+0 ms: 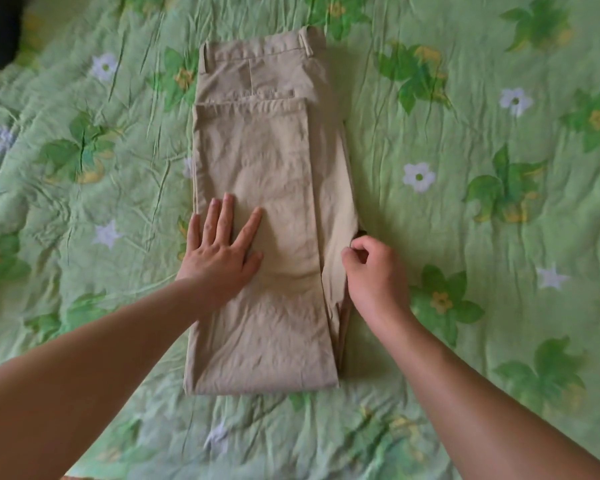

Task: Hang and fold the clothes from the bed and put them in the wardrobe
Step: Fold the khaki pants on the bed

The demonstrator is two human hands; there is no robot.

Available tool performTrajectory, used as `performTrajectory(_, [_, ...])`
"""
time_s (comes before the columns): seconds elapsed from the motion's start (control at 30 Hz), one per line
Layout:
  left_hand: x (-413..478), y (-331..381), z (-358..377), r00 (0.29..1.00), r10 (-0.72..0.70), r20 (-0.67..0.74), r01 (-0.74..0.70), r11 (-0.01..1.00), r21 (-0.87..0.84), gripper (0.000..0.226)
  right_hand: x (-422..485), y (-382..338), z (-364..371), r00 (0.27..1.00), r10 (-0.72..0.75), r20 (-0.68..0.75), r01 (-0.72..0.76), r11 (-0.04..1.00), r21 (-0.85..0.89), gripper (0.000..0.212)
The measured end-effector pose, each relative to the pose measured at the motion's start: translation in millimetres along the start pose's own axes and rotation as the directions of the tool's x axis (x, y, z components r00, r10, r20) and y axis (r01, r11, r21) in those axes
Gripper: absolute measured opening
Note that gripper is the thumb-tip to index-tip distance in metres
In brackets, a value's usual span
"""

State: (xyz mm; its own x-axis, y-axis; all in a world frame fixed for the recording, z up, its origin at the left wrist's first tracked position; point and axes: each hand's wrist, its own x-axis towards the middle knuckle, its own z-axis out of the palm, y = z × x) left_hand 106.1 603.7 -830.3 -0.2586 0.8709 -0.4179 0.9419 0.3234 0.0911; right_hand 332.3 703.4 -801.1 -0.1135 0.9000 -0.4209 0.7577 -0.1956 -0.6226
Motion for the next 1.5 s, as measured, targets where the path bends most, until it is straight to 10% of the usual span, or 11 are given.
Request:
performTrajectory(0.1, [0,1,-1,1.0,-0.007,0.014,0.007,1.0,-0.001,0.07,2,-13,3,0.987,0.134,0.083,-0.153,0.946,0.285,0.015])
performTrajectory(0.27, [1,0,0,1.0,-0.004,0.018,0.004,1.0,0.002,0.069,36,-25,-8,0.806,0.432,0.403,-0.552,0.305,0.776,0.027])
performTrajectory(0.37, [2,-3,3,1.0,0.013,0.012,-0.013,1.0,-0.019,0.069,55,-16,-13,0.761,0.495,0.419,-0.549,0.148,0.823,0.02])
performTrajectory(0.47, [3,-4,4,1.0,0.013,0.019,-0.012,1.0,-0.028,0.069,64,-13,-9,0.763,0.532,0.366,-0.555,0.25,0.793,0.024])
performTrajectory(0.53, [4,-5,4,0.999,0.015,0.034,-0.014,0.999,-0.031,0.069,66,-12,-5,0.828,0.526,0.194,-0.489,0.51,0.708,0.02])
performTrajectory(0.63, [4,-6,4,0.999,0.013,0.044,-0.012,0.999,-0.038,0.069,57,-8,-10,0.952,0.164,-0.259,-0.16,0.986,0.036,0.011])
performTrajectory(0.73, [5,-5,7,1.0,0.008,0.03,-0.007,0.999,-0.032,0.068,36,-10,-4,0.859,-0.467,-0.209,0.396,0.866,-0.304,0.029])
performTrajectory(0.83, [4,-4,12,1.0,0.015,-0.013,-0.015,0.999,-0.051,0.068,16,-1,20,0.666,-0.665,0.338,0.726,0.475,-0.497,0.069])
performTrajectory(1.03, [7,-6,14,1.0,0.024,0.002,-0.024,0.998,-0.056,0.07,38,26,17,0.72,-0.406,0.563,0.69,0.323,-0.648,0.095])
performTrajectory(1.23, [20,-14,-31,0.975,-0.099,-0.198,0.026,0.94,-0.34,0.073,48,-42,17,0.822,-0.538,0.186,0.568,0.755,-0.327,0.069])
performTrajectory(1.5, [124,-65,-95,0.832,-0.555,-0.018,0.247,0.399,-0.883,0.056,144,-157,42,0.998,0.047,0.03,-0.051,0.987,0.155,0.05])
